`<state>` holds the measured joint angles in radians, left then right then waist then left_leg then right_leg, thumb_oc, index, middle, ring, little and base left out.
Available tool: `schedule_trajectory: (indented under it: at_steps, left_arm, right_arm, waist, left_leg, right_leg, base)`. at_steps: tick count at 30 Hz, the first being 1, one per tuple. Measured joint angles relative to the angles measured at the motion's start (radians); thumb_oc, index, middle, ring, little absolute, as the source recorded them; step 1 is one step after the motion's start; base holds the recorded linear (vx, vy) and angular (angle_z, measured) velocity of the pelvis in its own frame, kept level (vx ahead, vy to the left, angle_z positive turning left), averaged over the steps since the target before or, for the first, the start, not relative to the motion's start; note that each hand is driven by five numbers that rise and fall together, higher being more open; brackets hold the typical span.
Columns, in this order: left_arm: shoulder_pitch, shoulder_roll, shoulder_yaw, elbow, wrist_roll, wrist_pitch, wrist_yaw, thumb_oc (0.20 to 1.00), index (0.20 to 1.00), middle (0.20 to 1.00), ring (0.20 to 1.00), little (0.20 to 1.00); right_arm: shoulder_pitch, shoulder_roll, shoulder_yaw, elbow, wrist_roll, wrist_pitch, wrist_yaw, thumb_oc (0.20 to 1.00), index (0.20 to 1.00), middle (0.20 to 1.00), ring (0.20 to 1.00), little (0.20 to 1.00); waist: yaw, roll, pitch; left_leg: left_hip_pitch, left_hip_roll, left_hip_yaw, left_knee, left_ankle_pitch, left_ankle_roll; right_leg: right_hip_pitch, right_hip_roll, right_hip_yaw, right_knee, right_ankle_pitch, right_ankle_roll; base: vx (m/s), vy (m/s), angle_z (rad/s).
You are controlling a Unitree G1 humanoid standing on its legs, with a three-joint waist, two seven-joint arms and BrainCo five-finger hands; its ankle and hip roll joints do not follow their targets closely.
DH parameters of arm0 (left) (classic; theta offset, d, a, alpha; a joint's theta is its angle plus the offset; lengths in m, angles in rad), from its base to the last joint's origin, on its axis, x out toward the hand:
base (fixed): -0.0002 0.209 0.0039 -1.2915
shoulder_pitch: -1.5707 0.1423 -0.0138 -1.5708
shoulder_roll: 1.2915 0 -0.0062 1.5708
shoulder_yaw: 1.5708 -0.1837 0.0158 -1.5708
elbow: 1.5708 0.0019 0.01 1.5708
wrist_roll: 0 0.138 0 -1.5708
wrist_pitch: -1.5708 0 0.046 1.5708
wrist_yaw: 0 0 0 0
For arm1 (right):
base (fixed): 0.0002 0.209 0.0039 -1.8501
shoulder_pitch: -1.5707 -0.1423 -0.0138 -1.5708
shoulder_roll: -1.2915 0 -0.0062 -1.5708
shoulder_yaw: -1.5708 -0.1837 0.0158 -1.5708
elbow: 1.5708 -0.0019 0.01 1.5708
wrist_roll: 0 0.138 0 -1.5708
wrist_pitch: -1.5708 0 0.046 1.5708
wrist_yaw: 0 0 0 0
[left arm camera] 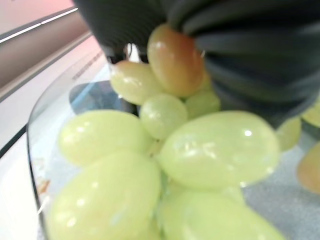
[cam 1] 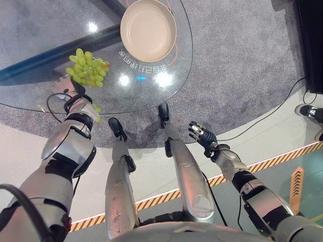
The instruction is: Pick up fruits into the plate
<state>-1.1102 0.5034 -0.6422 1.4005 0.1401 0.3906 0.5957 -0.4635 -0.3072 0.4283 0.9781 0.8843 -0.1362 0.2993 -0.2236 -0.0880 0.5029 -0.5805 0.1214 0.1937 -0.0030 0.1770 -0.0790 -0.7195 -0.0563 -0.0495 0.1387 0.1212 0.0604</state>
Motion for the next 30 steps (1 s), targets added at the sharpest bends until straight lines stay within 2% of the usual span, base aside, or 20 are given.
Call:
schedule_trajectory:
  at_steps: [7,10,14,21,24,30]
  left_arm:
    - [-0.004,0.003,0.001,-0.004,-0.005,-0.016,-0.001,0.2,0.2,0.2,0.2,0.2]
    - [-0.001,0.013,0.004,-0.005,-0.032,-0.055,-0.01,0.2,0.2,0.2,0.2,0.2]
    - [0.048,0.02,0.015,-0.053,-0.087,-0.151,-0.034,0.2,0.2,0.2,0.2,0.2]
    - [0.137,0.045,0.066,-0.225,-0.176,-0.222,-0.069,0.2,0.2,0.2,0.2,0.2]
    - [0.207,0.068,0.096,-0.348,-0.185,-0.23,-0.084,0.2,0.2,0.2,0.2,0.2]
    - [0.323,0.122,0.151,-0.554,-0.176,-0.24,-0.139,0.2,0.2,0.2,0.2,0.2]
  right_arm:
    - [0.0,0.006,0.001,-0.009,0.0,-0.001,0.008,1.0,1.0,1.0,1.0,1.0]
    - [0.0,0.013,0.001,-0.012,0.0,-0.002,0.008,1.0,1.0,1.0,1.0,1.0]
    - [0.003,0.018,0.001,-0.015,0.0,-0.013,0.008,1.0,1.0,1.0,1.0,1.0]
    - [0.027,0.017,-0.004,-0.049,-0.001,-0.019,-0.007,1.0,1.0,1.0,1.0,1.0]
    - [0.086,0.015,-0.035,-0.107,-0.002,-0.021,-0.012,1.0,1.0,1.0,1.0,1.0]
    - [0.154,-0.015,-0.066,-0.22,-0.057,-0.017,-0.024,1.0,1.0,1.0,1.0,1.0]
  waist:
    - [0.0,0.0,0.0]
    - [0.001,-0.005,0.003]
    - [0.008,-0.009,0.004]
    - [0.045,-0.001,0.008]
    - [0.064,0.019,0.009]
    - [0.097,0.09,-0.001]
  left_leg:
    - [-0.002,0.0,-0.006,0.001,0.003,0.0]
    - [0.017,0.0,-0.007,-0.001,0.005,0.0]
    - [0.088,-0.001,-0.008,-0.009,0.005,0.0]
    - [0.228,-0.003,-0.011,-0.053,0.018,-0.003]
    - [0.314,-0.003,-0.028,-0.079,0.017,-0.004]
    - [0.377,-0.004,-0.054,-0.085,0.017,-0.007]
  right_leg:
    - [0.001,-0.001,-0.007,0.001,0.001,-0.001]
    - [0.02,-0.002,-0.011,0.001,0.003,-0.003]
    - [0.095,-0.003,-0.015,-0.011,0.002,-0.003]
    - [0.24,0.001,-0.022,-0.057,0.006,-0.007]
    - [0.345,0.001,-0.042,-0.1,0.002,-0.002]
    - [0.447,-0.002,-0.074,-0.147,0.006,-0.006]
  base:
    - [0.0,0.0,0.0]
    - [-0.01,0.044,0.01]
    - [-0.01,0.072,0.02]
    - [0.02,0.082,0.03]
    - [0.09,0.069,0.15]
    - [0.09,0.03,0.16]
